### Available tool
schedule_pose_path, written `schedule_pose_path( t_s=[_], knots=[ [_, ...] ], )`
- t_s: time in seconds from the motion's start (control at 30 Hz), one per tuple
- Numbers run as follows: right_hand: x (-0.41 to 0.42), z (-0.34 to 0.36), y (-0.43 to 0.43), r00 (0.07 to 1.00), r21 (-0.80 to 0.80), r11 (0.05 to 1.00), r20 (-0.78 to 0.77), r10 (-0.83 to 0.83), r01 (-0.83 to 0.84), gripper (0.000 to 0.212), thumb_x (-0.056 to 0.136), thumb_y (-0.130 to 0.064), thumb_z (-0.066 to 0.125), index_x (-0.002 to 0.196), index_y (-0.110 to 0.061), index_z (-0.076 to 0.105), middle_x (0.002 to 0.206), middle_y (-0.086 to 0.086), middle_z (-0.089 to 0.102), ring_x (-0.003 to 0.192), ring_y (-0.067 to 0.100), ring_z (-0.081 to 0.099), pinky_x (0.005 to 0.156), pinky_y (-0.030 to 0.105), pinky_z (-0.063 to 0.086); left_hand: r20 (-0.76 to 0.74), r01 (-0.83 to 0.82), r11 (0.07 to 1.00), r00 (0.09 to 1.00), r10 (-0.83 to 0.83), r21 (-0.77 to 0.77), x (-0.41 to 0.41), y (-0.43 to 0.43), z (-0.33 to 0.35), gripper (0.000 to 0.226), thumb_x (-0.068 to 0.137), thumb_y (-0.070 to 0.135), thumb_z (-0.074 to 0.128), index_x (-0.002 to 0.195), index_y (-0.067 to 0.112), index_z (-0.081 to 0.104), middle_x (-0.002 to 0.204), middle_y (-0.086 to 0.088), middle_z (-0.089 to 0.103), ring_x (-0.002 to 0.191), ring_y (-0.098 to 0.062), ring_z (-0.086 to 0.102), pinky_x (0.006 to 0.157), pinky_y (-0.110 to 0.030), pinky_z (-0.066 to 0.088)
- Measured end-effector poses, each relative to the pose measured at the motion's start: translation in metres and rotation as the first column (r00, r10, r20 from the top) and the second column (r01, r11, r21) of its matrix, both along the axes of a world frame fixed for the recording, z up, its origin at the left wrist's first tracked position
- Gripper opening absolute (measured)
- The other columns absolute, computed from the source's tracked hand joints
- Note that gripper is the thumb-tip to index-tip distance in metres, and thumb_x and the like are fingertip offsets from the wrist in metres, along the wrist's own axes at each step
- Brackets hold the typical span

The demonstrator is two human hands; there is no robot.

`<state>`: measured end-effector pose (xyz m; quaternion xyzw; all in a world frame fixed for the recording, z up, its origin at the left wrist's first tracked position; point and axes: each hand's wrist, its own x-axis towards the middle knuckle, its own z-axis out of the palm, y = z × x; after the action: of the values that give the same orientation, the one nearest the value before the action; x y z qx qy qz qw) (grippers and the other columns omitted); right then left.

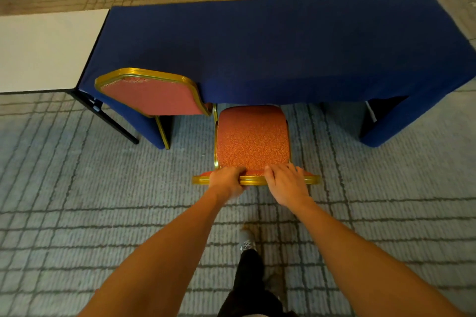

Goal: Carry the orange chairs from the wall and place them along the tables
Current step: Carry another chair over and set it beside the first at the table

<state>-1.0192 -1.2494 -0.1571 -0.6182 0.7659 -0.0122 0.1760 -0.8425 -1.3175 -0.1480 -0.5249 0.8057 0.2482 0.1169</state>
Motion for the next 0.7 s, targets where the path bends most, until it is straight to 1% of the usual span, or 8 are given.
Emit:
schedule_pose_path(
  t_s=[0.13,0.23,0.33,0.47,0.53,0.57,0.63,0.7],
  knots=[
    [0.004,0.003,0.015,0.976,-0.035,0.999,0.218,-0.017,0.025,0.054,0.107,-0.041,0.013,0.115,-0.021,0.063,0.116,-0.002,0.063,0.117,0.021,0.052,0.107,0.041,0.033,-0.032,-0.058,0.997,0.998,0.056,-0.045,-0.013,0.015,0.006,0.017,0.091,0.025,0.060,0.107,0.029,0.066,0.102,0.003,0.070,0.100,-0.022,0.065,0.092,-0.040,0.049],
    [0.009,0.007,0.037,0.951,-0.087,0.995,0.310,-0.014,0.043,0.042,0.109,-0.031,0.029,0.141,-0.016,0.052,0.147,0.000,0.048,0.142,0.020,0.034,0.122,0.045,0.019,-0.256,-0.161,0.986,0.955,0.149,-0.030,-0.013,0.038,0.008,0.026,0.090,0.025,0.060,0.114,0.024,0.069,0.109,0.001,0.070,0.107,-0.021,0.060,0.104,-0.042,0.038],
    [0.017,0.008,0.058,0.862,-0.190,0.962,0.500,-0.076,0.195,0.035,0.106,-0.023,0.044,0.139,-0.016,0.055,0.151,-0.001,0.044,0.144,0.017,0.031,0.123,0.040,0.022,-0.515,-0.395,0.905,0.748,0.418,0.160,-0.003,0.060,0.009,0.033,0.094,0.024,0.058,0.125,0.022,0.067,0.119,-0.001,0.068,0.105,-0.024,0.064,0.099,-0.047,0.050],
    [0.033,0.015,0.079,0.719,-0.182,0.850,0.635,-0.283,0.495,0.011,0.101,-0.024,0.053,0.100,-0.024,0.063,0.119,-0.003,0.050,0.116,0.020,0.051,0.100,0.037,0.045,-0.673,-0.619,0.780,0.539,0.506,0.091,0.001,0.084,0.023,0.012,0.093,0.017,0.058,0.093,0.021,0.070,0.101,0.006,0.069,0.090,-0.013,0.063,0.078,-0.032,0.051],
    [0.039,0.018,0.084,0.548,0.059,0.829,0.724,-0.419,0.555,0.016,0.104,-0.030,0.051,0.102,-0.019,0.063,0.111,0.002,0.056,0.105,0.024,0.058,0.088,0.037,0.049,-0.671,-0.712,0.669,0.390,0.631,0.216,0.001,0.094,0.027,0.015,0.095,0.019,0.058,0.081,0.018,0.063,0.082,0.002,0.063,0.075,-0.017,0.059,0.064,-0.031,0.046],
    [0.041,0.019,0.084,0.424,0.212,0.805,0.760,-0.493,0.554,0.023,0.104,-0.034,0.050,0.108,-0.015,0.062,0.108,0.005,0.059,0.102,0.026,0.061,0.088,0.038,0.050,-0.606,-0.718,0.566,0.253,0.754,0.405,0.000,0.095,0.028,0.017,0.096,0.024,0.058,0.081,0.016,0.060,0.079,0.000,0.060,0.075,-0.020,0.057,0.060,-0.031,0.042],
    [0.041,0.017,0.077,0.095,0.477,0.690,0.782,-0.616,0.544,0.032,0.104,-0.038,0.052,0.119,-0.010,0.058,0.111,0.009,0.061,0.103,0.025,0.062,0.095,0.041,0.053,-0.241,-0.497,0.180,-0.060,0.969,0.849,-0.001,0.086,0.021,0.032,0.097,0.044,0.059,0.102,0.012,0.055,0.098,-0.009,0.061,0.094,-0.026,0.060,0.070,-0.035,0.049],
    [0.039,0.014,0.063,-0.235,0.639,0.589,0.751,-0.617,0.494,0.035,0.101,-0.039,0.057,0.124,-0.013,0.053,0.121,0.010,0.058,0.114,0.026,0.060,0.098,0.041,0.052,0.022,-0.191,-0.067,-0.230,0.973,0.979,-0.002,0.068,0.014,0.060,0.094,0.056,0.061,0.125,0.008,0.047,0.126,-0.019,0.057,0.118,-0.035,0.059,0.089,-0.046,0.054]
  ],
)
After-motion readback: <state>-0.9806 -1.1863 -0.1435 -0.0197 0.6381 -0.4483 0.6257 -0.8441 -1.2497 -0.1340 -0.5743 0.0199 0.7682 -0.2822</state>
